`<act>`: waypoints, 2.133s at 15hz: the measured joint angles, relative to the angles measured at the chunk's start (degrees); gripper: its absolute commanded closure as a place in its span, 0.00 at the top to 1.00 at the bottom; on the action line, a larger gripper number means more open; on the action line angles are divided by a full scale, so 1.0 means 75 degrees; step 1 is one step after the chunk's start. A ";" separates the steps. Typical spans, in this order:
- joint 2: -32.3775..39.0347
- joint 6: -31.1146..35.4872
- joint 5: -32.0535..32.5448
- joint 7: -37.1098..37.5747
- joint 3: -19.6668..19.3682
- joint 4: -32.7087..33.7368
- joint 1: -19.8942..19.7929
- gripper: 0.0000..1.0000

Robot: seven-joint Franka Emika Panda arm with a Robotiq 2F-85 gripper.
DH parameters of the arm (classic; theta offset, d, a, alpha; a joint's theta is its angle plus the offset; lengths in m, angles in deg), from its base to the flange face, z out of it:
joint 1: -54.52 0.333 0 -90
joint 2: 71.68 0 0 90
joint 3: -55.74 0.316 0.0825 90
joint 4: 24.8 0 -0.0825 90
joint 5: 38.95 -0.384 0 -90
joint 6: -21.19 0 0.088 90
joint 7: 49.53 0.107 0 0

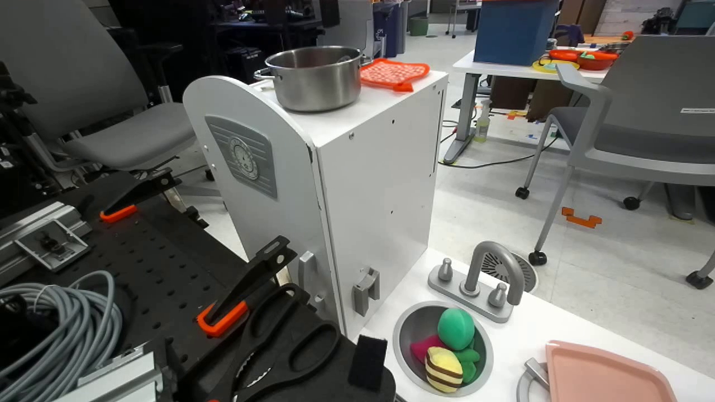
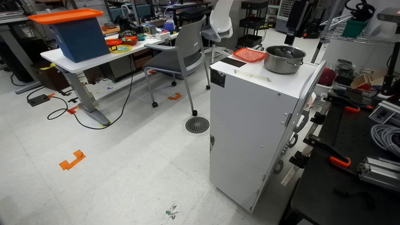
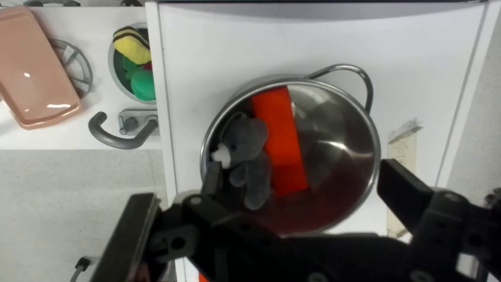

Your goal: Remove the yellow and black sponge, green plush toy and grey bear from the silver pot and place them in the sink

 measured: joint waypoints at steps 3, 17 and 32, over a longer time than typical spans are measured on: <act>0.0147 0.0000 0.0067 -0.0024 0.0049 0.0015 0.0009 1.00; 0.0186 0.0001 0.0068 -0.0016 0.0058 0.0049 -0.0001 1.00; 0.0212 0.0065 0.0070 0.0207 -0.0053 0.0051 -0.0049 1.00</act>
